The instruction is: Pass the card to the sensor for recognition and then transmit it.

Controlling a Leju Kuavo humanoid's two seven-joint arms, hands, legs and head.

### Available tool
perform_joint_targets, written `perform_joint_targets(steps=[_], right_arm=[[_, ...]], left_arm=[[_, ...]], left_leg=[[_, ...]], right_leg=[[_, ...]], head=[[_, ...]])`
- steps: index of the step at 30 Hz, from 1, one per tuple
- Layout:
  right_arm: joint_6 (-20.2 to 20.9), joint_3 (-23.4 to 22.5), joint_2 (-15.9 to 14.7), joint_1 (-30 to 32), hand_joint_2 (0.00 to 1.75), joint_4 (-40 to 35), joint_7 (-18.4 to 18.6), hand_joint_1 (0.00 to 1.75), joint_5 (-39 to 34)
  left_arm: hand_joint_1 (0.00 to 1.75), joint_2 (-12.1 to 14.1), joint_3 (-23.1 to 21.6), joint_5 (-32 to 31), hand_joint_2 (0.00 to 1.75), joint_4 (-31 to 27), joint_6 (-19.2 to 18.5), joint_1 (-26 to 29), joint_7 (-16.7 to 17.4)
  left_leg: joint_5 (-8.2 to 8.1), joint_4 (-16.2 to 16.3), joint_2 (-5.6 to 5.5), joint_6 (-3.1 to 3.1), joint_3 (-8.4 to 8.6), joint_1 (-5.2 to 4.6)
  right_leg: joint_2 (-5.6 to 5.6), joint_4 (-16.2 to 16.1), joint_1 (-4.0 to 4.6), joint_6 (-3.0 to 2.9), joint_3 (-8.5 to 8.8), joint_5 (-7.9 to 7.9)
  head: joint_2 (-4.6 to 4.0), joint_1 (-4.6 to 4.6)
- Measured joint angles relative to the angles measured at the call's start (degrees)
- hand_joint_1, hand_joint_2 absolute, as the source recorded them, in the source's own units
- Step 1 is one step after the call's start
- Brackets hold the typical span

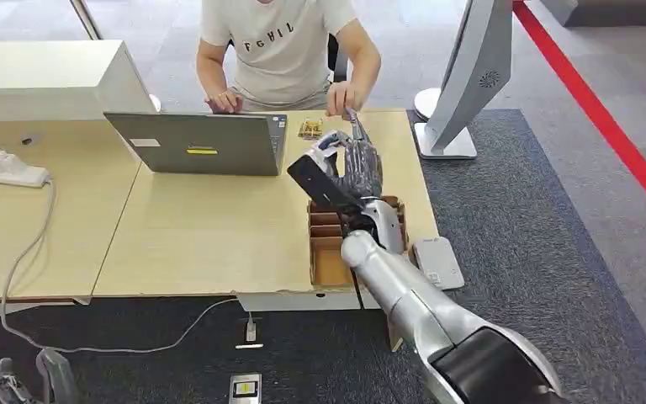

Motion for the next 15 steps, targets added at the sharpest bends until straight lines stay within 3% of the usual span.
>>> perform_joint_targets(steps=[7, 15], right_arm=[[-0.4, -0.8, 0.2, 1.4, 1.75, -3.2, -5.8, 1.75, -1.5], [-0.1, -0.8, -1.5, 9.8, 1.75, -14.7, -6.7, 1.75, -2.5]], left_arm=[[0.00, 0.7, -1.6, 0.3, 1.75, 1.6, 0.0, 0.4, 0.0], [0.00, 1.1, -1.9, 0.7, 1.75, 2.9, 0.0, 0.9, 0.0]], left_leg=[[0.00, 0.0, 0.00, 0.00, 0.02, 0.00], [-0.01, 0.0, 0.00, 0.01, 0.01, 0.00]], right_leg=[[0.00, 0.0, 0.00, 0.00, -0.01, 0.00], [0.00, 0.0, 0.00, 0.00, -0.02, -0.01]], head=[[0.00, 0.00], [0.00, 0.02]])
